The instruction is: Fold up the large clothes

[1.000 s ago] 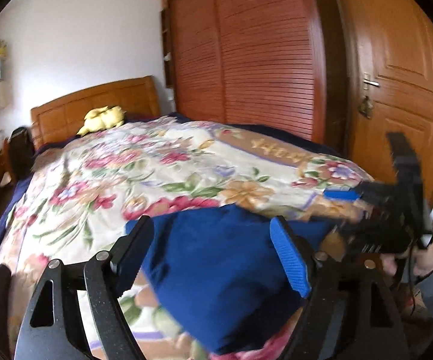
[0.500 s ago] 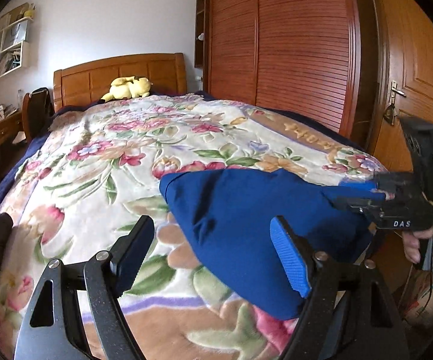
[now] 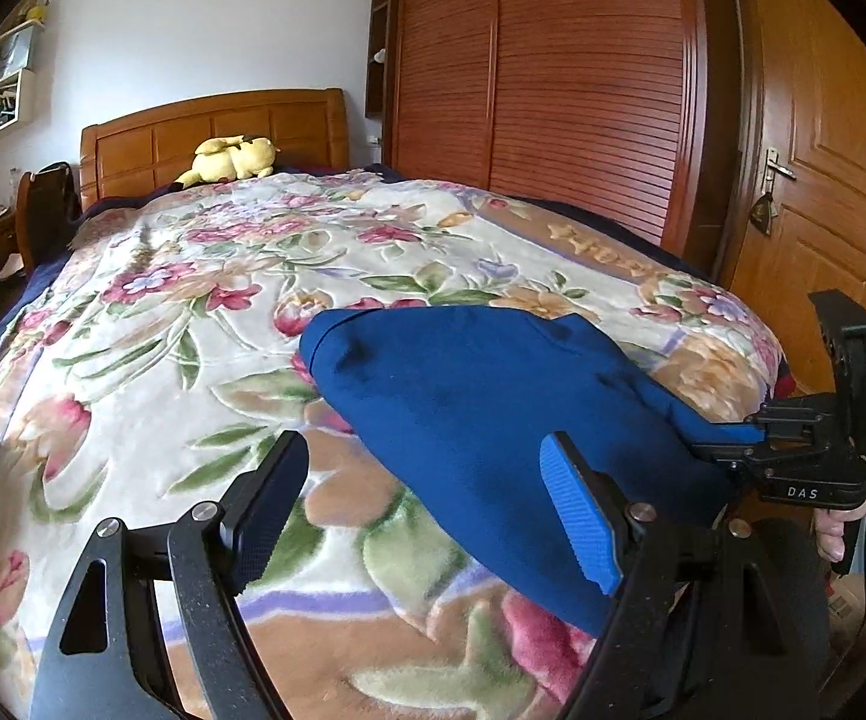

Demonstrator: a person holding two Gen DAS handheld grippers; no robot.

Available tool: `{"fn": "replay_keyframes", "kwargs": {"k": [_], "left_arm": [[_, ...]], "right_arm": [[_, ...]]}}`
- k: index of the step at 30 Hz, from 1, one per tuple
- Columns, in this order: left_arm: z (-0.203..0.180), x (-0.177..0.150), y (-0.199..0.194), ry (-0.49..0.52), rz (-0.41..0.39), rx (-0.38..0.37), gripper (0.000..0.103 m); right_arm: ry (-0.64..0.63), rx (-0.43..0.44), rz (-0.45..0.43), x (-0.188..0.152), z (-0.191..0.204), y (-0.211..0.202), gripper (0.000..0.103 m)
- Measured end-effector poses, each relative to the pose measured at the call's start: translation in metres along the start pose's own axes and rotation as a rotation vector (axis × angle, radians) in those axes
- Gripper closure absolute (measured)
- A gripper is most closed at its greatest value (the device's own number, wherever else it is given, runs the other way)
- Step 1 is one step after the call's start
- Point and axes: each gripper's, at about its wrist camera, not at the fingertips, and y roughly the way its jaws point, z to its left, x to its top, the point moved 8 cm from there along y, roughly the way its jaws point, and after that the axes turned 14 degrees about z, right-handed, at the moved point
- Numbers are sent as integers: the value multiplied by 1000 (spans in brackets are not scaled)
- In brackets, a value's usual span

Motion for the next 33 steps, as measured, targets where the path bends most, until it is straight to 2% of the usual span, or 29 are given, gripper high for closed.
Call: {"fn": "replay_keyframes", "kwargs": {"k": [2,4,6,7,13,17,21,23,24,25,26,29,33], "left_arm": [[-1,1,1,5,-3,2,23],[0,2,2,8,-6,5,23],[1,4,4,5,-8,5,23],[3,5,6,2,-9,3,23],[9,8,13,15,6,-3,23],[20,12,26,24,21,2,23],[41,15,47,-14,52,27,23],[55,17,61,-40,68,49,23],[59,18,66,-54,74,51,23],[65,18,75,-79,91,55,23],[70,20,85,-95,105,56,23],[80,23,111,-123,147,51,23],[87,31,139,-152,196,18,23]], "right_arm": [[7,-24,-7,0,-2,-4,70],[24,-66,-14,-1,7,4,44],[69,-100,-33,3,-3,0,26],[88,-92,-33,4,-7,1,21],[152,-45,36,-1,-9,30,13],[205,4,45,2,-8,40,13],[251,92,76,1,-7,58,13],[235,105,75,2,-7,63,14],[217,112,68,4,-5,63,19],[205,140,66,6,-4,64,29],[196,163,67,6,-2,64,32],[151,159,50,8,-1,63,39],[128,191,0,5,-5,57,54]]}}
